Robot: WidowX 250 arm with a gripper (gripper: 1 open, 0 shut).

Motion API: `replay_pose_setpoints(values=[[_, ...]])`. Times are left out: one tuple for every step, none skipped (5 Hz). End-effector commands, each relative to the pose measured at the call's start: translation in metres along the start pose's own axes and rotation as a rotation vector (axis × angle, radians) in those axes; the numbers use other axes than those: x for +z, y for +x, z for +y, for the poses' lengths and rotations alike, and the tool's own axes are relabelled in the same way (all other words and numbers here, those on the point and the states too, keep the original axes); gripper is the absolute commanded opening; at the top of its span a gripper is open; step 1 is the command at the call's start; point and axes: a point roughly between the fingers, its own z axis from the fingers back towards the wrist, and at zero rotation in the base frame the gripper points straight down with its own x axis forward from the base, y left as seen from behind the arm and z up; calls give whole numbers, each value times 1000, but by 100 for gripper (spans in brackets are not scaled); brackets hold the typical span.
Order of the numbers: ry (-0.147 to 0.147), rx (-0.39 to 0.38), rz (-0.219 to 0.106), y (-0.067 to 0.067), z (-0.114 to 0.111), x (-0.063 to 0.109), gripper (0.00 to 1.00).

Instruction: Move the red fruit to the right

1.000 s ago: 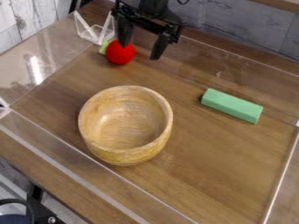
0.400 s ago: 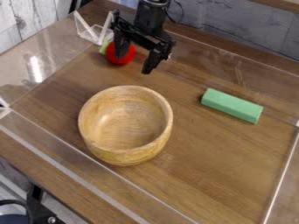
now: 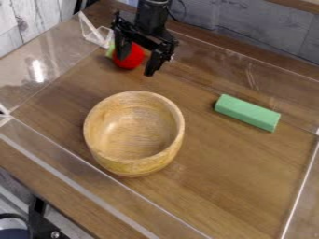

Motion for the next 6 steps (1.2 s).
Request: replay_pose_setpoints(values=[[7,57,-52,10,20,9,0],[4,104,-41,11,31,4,0],[3,130,-35,15,29,-2,0],[3,156,-28,19,28,-7,0],[5,182,-20,23,27,-12,0],[6,178,-17,21,25,-12,0]])
